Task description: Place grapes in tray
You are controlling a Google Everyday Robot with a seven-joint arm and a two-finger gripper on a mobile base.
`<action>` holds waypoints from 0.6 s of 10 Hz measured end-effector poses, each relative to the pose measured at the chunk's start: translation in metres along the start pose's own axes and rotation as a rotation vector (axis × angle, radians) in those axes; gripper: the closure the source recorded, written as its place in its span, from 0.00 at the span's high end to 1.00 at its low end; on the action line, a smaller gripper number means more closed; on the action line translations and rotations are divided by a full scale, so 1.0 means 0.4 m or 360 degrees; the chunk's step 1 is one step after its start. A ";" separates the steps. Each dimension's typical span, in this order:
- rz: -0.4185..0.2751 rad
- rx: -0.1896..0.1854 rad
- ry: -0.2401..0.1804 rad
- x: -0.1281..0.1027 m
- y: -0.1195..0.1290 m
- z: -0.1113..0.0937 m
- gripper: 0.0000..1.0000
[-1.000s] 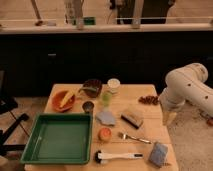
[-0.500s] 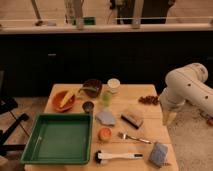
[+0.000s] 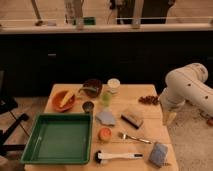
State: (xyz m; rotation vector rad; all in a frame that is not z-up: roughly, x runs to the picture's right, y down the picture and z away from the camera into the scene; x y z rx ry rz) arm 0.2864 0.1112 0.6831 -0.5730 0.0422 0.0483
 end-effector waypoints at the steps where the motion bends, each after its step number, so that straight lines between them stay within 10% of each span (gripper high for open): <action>1: 0.0000 0.0000 0.0000 0.000 0.000 0.000 0.80; 6: -0.0039 0.0059 -0.0001 -0.030 -0.026 0.032 0.80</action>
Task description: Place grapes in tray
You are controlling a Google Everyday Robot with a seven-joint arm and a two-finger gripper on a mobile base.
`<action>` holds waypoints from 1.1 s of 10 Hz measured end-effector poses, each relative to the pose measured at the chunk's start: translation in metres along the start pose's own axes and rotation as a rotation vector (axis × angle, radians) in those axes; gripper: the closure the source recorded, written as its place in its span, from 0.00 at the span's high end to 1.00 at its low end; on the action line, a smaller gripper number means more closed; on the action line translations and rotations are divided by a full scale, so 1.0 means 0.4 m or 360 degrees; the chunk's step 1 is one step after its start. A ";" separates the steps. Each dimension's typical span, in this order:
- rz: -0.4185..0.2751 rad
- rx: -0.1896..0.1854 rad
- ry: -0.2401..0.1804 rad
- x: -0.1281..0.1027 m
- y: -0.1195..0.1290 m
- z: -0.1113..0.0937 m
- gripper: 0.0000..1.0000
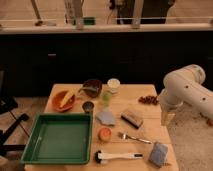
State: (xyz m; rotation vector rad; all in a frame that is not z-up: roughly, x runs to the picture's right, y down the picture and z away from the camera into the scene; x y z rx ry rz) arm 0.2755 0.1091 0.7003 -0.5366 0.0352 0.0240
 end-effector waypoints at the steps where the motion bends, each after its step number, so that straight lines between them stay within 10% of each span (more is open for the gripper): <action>1: -0.0025 0.0035 -0.0016 -0.019 -0.028 0.020 0.80; 11: -0.0100 0.0215 -0.0089 -0.031 -0.269 0.124 0.80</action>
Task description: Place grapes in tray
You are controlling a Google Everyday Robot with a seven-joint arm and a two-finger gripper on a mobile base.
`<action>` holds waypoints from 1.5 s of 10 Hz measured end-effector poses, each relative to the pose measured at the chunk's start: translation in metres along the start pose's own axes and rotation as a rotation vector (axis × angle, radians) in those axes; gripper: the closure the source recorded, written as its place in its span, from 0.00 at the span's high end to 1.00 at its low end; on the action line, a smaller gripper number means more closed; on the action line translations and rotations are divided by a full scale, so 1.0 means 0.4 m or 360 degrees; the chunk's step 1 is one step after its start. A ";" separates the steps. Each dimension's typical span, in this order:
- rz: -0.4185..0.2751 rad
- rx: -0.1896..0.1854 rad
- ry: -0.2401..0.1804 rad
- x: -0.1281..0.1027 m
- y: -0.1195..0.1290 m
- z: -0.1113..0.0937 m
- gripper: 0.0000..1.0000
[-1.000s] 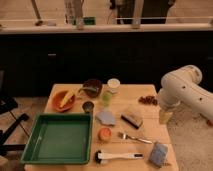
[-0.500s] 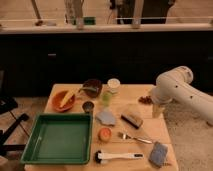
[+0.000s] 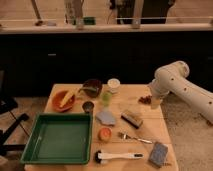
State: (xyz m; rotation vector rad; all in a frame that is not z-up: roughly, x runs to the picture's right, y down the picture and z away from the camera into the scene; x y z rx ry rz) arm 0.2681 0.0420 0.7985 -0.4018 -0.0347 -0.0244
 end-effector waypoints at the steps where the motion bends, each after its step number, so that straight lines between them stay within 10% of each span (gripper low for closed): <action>1: -0.0002 0.0000 -0.0002 0.003 -0.012 0.009 0.80; 9: -0.0020 0.0017 -0.0012 0.016 -0.029 0.024 0.80; 15: -0.0134 0.0062 -0.0005 0.118 -0.089 0.137 0.80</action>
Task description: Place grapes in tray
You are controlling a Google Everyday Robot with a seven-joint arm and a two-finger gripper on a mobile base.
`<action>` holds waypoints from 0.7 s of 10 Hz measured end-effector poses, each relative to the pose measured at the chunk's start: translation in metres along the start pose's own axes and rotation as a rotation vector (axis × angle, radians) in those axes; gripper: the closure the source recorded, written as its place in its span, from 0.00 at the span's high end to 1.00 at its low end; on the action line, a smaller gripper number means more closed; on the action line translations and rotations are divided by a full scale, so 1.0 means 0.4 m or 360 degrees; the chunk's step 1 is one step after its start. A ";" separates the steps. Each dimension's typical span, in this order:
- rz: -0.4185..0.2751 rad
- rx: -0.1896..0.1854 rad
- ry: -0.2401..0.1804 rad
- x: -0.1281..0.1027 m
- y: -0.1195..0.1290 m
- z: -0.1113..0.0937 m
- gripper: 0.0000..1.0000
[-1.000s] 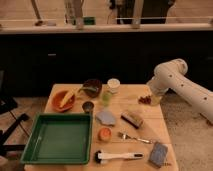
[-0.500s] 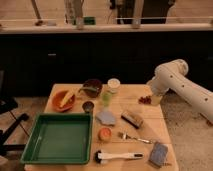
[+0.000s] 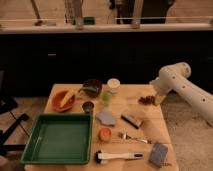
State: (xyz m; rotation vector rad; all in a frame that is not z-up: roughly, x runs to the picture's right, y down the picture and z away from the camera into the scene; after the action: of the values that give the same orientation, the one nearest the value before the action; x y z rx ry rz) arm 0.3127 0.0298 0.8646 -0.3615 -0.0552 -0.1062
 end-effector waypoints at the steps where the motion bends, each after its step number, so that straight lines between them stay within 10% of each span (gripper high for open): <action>1: -0.0003 -0.0022 0.0008 0.014 -0.009 0.022 0.80; 4: 0.0039 -0.0083 0.0025 0.078 -0.018 0.071 0.80; 7: 0.0137 -0.0075 -0.0095 0.072 -0.064 0.108 0.80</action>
State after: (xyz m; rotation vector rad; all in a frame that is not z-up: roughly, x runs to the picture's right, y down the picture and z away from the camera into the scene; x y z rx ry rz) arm 0.3367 0.0185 0.9160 -0.4135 -0.0959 -0.0117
